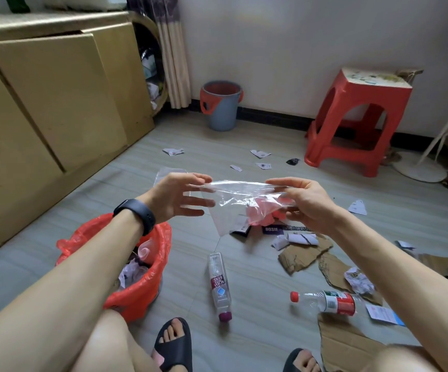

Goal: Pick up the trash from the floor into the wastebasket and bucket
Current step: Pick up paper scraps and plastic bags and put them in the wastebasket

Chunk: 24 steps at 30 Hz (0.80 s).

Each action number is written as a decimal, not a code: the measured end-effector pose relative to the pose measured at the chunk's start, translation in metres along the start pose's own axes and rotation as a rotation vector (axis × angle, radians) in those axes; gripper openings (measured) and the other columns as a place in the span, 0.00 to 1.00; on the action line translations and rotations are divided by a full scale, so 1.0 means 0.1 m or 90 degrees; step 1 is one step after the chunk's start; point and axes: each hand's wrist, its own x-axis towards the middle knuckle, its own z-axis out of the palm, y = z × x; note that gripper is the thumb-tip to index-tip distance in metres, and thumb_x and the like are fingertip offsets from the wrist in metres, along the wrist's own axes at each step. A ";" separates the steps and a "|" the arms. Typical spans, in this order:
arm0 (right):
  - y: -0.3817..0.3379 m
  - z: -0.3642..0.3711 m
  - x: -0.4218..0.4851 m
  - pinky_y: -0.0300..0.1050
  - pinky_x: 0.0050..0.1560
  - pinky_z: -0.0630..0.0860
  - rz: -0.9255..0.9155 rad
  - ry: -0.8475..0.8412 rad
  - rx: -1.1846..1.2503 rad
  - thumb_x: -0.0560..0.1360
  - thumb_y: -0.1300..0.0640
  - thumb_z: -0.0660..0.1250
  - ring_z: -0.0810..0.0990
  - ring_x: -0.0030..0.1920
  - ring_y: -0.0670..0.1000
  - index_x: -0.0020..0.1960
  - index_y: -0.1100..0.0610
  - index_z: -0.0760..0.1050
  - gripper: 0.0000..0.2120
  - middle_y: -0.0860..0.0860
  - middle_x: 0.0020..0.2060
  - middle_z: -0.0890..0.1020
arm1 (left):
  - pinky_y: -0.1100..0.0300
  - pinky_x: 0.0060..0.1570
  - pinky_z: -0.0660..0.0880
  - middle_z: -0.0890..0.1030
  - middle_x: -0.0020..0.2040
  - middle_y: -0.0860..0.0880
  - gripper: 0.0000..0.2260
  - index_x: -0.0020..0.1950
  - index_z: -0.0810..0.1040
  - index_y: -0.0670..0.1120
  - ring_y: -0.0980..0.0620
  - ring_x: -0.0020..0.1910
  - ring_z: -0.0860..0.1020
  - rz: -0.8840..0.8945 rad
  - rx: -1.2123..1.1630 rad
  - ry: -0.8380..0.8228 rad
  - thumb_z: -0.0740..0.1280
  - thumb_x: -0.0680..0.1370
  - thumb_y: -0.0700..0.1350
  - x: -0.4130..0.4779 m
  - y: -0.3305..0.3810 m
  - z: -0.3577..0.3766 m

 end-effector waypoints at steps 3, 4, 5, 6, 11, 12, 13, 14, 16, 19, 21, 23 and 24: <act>-0.02 0.00 0.00 0.44 0.33 0.83 0.042 -0.036 0.050 0.77 0.67 0.59 0.84 0.37 0.57 0.57 0.57 0.84 0.18 0.58 0.54 0.82 | 0.53 0.49 0.77 0.84 0.53 0.47 0.07 0.54 0.81 0.49 0.46 0.46 0.85 0.045 0.055 0.058 0.67 0.79 0.40 0.03 -0.02 0.04; -0.02 0.01 0.00 0.45 0.34 0.83 0.053 -0.046 0.059 0.78 0.64 0.60 0.85 0.39 0.58 0.58 0.58 0.84 0.16 0.58 0.56 0.80 | 0.55 0.47 0.78 0.84 0.51 0.47 0.10 0.54 0.82 0.50 0.48 0.43 0.85 0.061 0.074 0.082 0.67 0.79 0.37 0.05 -0.03 0.05; -0.01 0.02 0.00 0.44 0.35 0.83 0.051 -0.045 0.058 0.79 0.61 0.63 0.86 0.40 0.58 0.58 0.59 0.83 0.13 0.58 0.58 0.80 | 0.54 0.47 0.78 0.84 0.49 0.46 0.12 0.55 0.81 0.51 0.48 0.41 0.85 0.077 0.084 0.099 0.68 0.77 0.35 0.06 -0.04 0.05; -0.01 0.02 0.01 0.44 0.36 0.83 0.037 -0.033 0.049 0.79 0.61 0.67 0.86 0.41 0.57 0.59 0.60 0.83 0.11 0.59 0.58 0.81 | 0.51 0.49 0.79 0.84 0.48 0.46 0.15 0.55 0.81 0.51 0.46 0.41 0.85 0.090 0.084 0.109 0.70 0.76 0.33 0.08 -0.05 0.05; 0.04 0.01 0.06 0.44 0.42 0.84 -0.001 0.016 0.066 0.73 0.74 0.69 0.85 0.40 0.54 0.62 0.60 0.78 0.19 0.61 0.52 0.85 | 0.46 0.56 0.77 0.85 0.48 0.39 0.17 0.47 0.84 0.47 0.43 0.47 0.80 0.124 0.078 0.155 0.76 0.65 0.29 0.07 -0.01 0.08; 0.04 0.02 0.07 0.43 0.43 0.84 -0.008 0.019 0.081 0.74 0.74 0.68 0.85 0.40 0.54 0.59 0.62 0.80 0.16 0.62 0.52 0.84 | 0.51 0.53 0.77 0.85 0.49 0.39 0.14 0.45 0.84 0.46 0.45 0.48 0.80 0.135 0.073 0.162 0.76 0.66 0.29 0.06 0.00 0.11; 0.04 0.02 0.07 0.44 0.45 0.84 -0.012 0.023 0.104 0.74 0.74 0.68 0.85 0.40 0.54 0.56 0.64 0.82 0.13 0.63 0.52 0.84 | 0.54 0.51 0.77 0.85 0.50 0.40 0.11 0.43 0.83 0.45 0.45 0.49 0.80 0.140 0.060 0.166 0.75 0.69 0.30 0.06 0.00 0.12; 0.04 0.03 0.07 0.45 0.46 0.84 -0.013 0.028 0.129 0.74 0.74 0.68 0.86 0.41 0.55 0.55 0.65 0.82 0.12 0.64 0.50 0.84 | 0.55 0.52 0.77 0.84 0.51 0.41 0.09 0.42 0.82 0.45 0.45 0.51 0.80 0.134 0.035 0.162 0.74 0.71 0.30 0.05 0.00 0.13; 0.02 0.04 0.05 0.44 0.43 0.85 -0.011 0.035 0.154 0.74 0.71 0.69 0.86 0.41 0.57 0.54 0.63 0.83 0.10 0.63 0.48 0.85 | 0.48 0.58 0.75 0.84 0.54 0.41 0.08 0.43 0.80 0.47 0.39 0.55 0.82 0.097 -0.023 0.112 0.69 0.77 0.34 0.04 -0.01 0.11; 0.02 0.02 0.03 0.43 0.40 0.84 -0.014 0.031 0.102 0.74 0.67 0.72 0.86 0.40 0.57 0.54 0.60 0.84 0.10 0.62 0.47 0.86 | 0.46 0.60 0.73 0.83 0.58 0.42 0.05 0.52 0.77 0.51 0.37 0.56 0.82 0.020 -0.035 0.010 0.65 0.80 0.42 -0.01 0.00 0.02; 0.02 0.01 0.02 0.42 0.41 0.84 -0.025 0.032 0.084 0.74 0.68 0.71 0.86 0.40 0.56 0.54 0.62 0.84 0.10 0.63 0.47 0.86 | 0.48 0.56 0.75 0.83 0.58 0.44 0.07 0.56 0.76 0.50 0.37 0.55 0.82 -0.011 -0.049 -0.018 0.67 0.78 0.47 -0.02 0.01 0.00; 0.02 0.02 0.03 0.43 0.44 0.84 -0.031 0.034 0.100 0.75 0.71 0.69 0.85 0.40 0.56 0.53 0.64 0.83 0.09 0.64 0.46 0.85 | 0.53 0.47 0.79 0.83 0.56 0.45 0.10 0.57 0.75 0.49 0.37 0.53 0.83 -0.014 -0.049 -0.002 0.70 0.77 0.46 0.01 -0.01 0.03; 0.01 0.02 0.04 0.44 0.45 0.84 -0.028 0.033 0.112 0.75 0.73 0.67 0.85 0.41 0.56 0.52 0.65 0.83 0.09 0.64 0.46 0.85 | 0.55 0.44 0.80 0.83 0.54 0.44 0.11 0.58 0.75 0.47 0.38 0.50 0.84 -0.005 -0.046 0.015 0.71 0.77 0.43 0.03 -0.02 0.04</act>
